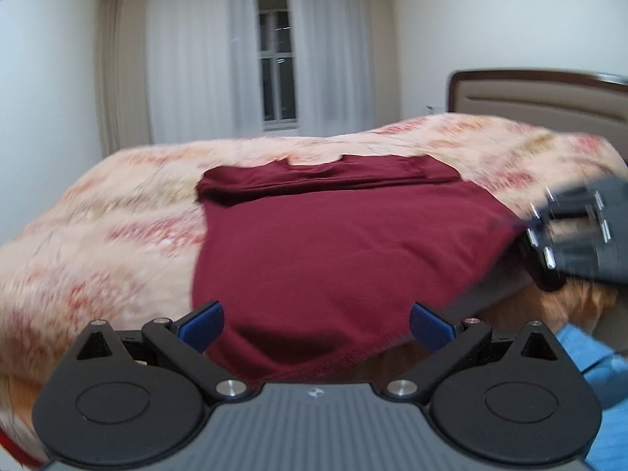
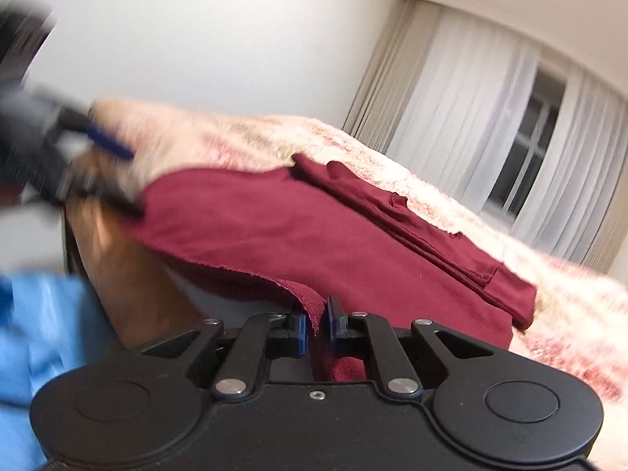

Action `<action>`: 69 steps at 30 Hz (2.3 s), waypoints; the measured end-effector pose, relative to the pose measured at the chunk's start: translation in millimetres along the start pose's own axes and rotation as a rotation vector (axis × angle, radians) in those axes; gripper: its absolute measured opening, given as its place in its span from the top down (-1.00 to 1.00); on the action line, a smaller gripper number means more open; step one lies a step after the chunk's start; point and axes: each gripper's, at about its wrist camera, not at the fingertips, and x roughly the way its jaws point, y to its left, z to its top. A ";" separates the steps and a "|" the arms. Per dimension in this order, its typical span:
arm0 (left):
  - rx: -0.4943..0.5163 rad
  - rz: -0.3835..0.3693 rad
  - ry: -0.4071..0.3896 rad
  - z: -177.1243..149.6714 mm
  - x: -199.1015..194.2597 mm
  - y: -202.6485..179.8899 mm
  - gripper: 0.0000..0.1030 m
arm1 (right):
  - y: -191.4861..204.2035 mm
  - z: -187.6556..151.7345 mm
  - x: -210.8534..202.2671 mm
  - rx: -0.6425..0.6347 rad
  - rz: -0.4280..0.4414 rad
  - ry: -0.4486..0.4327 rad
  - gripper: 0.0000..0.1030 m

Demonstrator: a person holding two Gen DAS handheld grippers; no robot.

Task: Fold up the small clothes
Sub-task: 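Lift the hem with the right gripper while the left gripper closes on the hem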

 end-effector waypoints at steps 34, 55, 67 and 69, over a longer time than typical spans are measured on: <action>0.415 0.400 -0.244 -0.3 17.1 -98.2 -0.60 | -14.4 14.6 0.4 0.112 0.097 0.058 0.30; 0.294 0.331 -0.222 36.3 20.0 -66.3 -0.59 | 52.3 -24.6 24.7 -0.342 -0.321 -0.056 0.27; 0.346 0.316 -0.177 13.6 23.0 -73.3 -0.26 | 29.3 1.1 -1.4 -0.238 -0.308 -0.167 0.86; 0.358 0.312 -0.155 7.9 24.1 -73.3 -0.06 | 26.4 3.7 -2.4 -0.229 -0.304 -0.171 0.86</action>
